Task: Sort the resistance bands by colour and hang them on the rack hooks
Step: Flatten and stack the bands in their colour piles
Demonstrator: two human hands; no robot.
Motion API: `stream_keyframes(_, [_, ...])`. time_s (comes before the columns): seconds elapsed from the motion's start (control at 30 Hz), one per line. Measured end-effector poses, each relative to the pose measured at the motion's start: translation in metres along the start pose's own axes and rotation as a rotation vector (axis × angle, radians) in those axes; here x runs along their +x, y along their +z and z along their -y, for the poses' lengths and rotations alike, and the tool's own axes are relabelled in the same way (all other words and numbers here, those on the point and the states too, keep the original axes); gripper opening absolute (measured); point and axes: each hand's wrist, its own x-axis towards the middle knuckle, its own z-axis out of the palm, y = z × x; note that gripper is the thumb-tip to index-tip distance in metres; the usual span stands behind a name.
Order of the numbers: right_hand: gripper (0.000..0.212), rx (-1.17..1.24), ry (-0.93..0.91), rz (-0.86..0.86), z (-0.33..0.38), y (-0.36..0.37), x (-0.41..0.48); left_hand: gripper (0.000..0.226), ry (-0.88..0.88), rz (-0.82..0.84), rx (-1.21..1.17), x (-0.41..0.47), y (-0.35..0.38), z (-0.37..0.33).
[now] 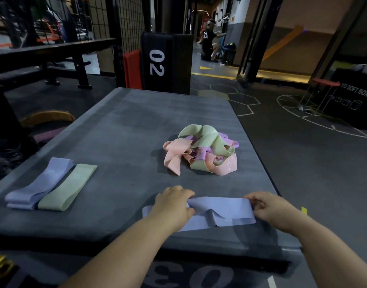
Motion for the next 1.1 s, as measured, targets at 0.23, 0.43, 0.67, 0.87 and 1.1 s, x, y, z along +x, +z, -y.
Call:
stream_keyframes(0.23, [0.014, 0.075, -0.053, 0.002, 0.007, 0.002, 0.002, 0.015, -0.053, -0.044, -0.153, -0.007, -0.014, 0.019])
stream_keyframes(0.43, [0.017, 0.350, -0.141, 0.002, 0.024, 0.013, 0.001, 0.012, -0.166, -0.075, -0.194, -0.014, -0.032, 0.049])
stream_keyframes(0.67, [0.012, 0.267, -0.163, 0.031, 0.037, 0.025, 0.008, 0.006, -0.301, -0.078, -0.150, -0.027, -0.047, 0.085])
stream_keyframes(0.87, [0.031, 0.209, -0.194, 0.143, 0.047, 0.024, 0.006, 0.009, -0.416, -0.104, -0.087, -0.035, -0.053, 0.109])
stream_keyframes(1.1, [0.031, 0.039, -0.256, 0.095, 0.050, 0.029, 0.010, 0.011, -0.441, -0.118, -0.096, -0.037, -0.056, 0.118])
